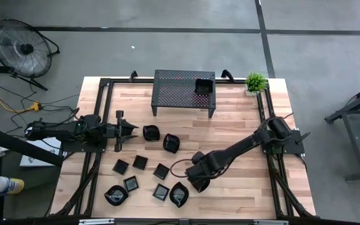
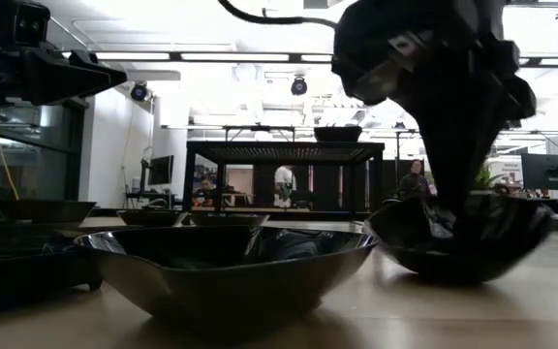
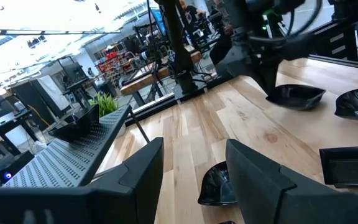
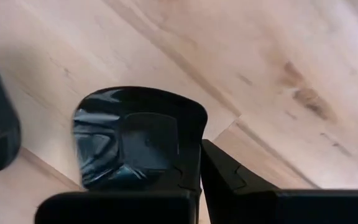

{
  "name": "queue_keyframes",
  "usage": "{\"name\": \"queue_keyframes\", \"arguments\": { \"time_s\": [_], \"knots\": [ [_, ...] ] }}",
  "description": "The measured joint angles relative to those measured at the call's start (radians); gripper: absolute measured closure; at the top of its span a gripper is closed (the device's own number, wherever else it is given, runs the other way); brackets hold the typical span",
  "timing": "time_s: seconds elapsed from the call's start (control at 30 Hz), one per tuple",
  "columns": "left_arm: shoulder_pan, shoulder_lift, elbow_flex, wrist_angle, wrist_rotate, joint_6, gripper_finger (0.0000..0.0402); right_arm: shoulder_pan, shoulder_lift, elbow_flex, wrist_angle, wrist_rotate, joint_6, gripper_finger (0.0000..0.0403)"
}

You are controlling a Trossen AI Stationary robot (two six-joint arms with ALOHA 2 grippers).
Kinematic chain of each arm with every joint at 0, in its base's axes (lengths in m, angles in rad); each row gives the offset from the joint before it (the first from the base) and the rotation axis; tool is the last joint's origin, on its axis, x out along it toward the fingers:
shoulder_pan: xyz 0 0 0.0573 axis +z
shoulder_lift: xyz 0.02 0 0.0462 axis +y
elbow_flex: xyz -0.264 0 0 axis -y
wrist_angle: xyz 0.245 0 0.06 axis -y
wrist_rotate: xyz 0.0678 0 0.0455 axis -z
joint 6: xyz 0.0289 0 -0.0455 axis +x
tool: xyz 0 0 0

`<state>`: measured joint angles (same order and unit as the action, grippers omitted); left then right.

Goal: Pick & Place Mini shaped plates
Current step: Put the black leaf shaped plate on the shelf

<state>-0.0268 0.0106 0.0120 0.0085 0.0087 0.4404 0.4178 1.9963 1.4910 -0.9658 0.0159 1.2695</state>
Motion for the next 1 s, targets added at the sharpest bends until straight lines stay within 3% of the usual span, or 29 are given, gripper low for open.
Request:
{"name": "queue_keyframes", "arguments": {
  "time_s": [0.67, 1.0],
  "knots": [
    [0.0, 0.0, 0.0, 0.0, 0.0, 0.0, 0.0231, -0.17, -0.191, 0.0, 0.006, 0.109, -0.243, 0.0403],
    [0.0, 0.0, 0.0, 0.0, 0.0, 0.0, 0.0231, -0.338, -0.269, 0.0, 0.174, 0.105, -0.486, 0.0403]
  ]
}}
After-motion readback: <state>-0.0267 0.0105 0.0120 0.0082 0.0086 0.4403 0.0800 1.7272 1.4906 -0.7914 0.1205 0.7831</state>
